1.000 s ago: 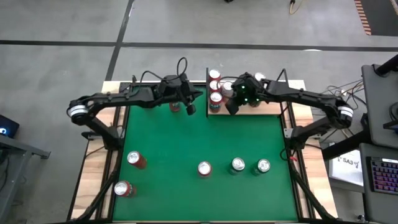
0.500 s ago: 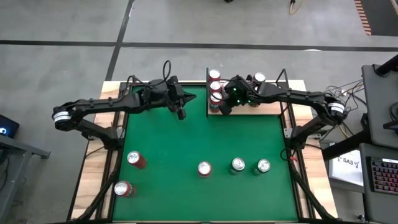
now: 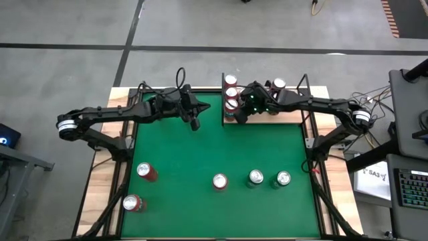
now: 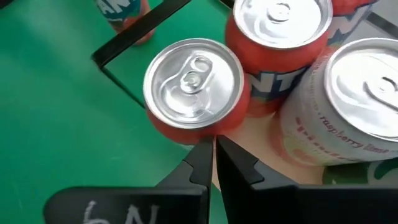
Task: Place canned beverage on shelf
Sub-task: Adjust the soda cans on the shelf
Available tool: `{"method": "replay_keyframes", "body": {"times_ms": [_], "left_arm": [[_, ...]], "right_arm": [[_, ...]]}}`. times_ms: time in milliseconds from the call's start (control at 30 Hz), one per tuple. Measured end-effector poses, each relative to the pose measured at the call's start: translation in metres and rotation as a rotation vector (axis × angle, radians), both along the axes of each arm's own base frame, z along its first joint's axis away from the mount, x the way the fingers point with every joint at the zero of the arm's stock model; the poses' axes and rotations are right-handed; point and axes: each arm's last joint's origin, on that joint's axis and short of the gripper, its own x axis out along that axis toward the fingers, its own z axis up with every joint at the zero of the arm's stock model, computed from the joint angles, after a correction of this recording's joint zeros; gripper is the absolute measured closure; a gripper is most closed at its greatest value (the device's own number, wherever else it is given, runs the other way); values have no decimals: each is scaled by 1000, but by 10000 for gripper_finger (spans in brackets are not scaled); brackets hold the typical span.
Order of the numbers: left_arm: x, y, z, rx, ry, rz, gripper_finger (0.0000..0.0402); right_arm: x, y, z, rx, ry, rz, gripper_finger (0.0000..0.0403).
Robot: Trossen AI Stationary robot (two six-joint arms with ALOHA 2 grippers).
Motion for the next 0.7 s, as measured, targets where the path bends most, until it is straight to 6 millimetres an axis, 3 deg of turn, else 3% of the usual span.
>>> {"method": "replay_keyframes", "body": {"times_ms": [200, 500, 700], "left_arm": [[1, -4, 0, -11, -4, -9, 402], [5, -16, 0, 11, 3, -61, 402], [5, -18, 0, 47, 15, -78, 402]], "right_arm": [[-6, 3, 6, 2, 3, 4, 390], [-39, 8, 58, -23, 15, -55, 390], [-63, 5, 72, 54, 163, -139, 390]]}}
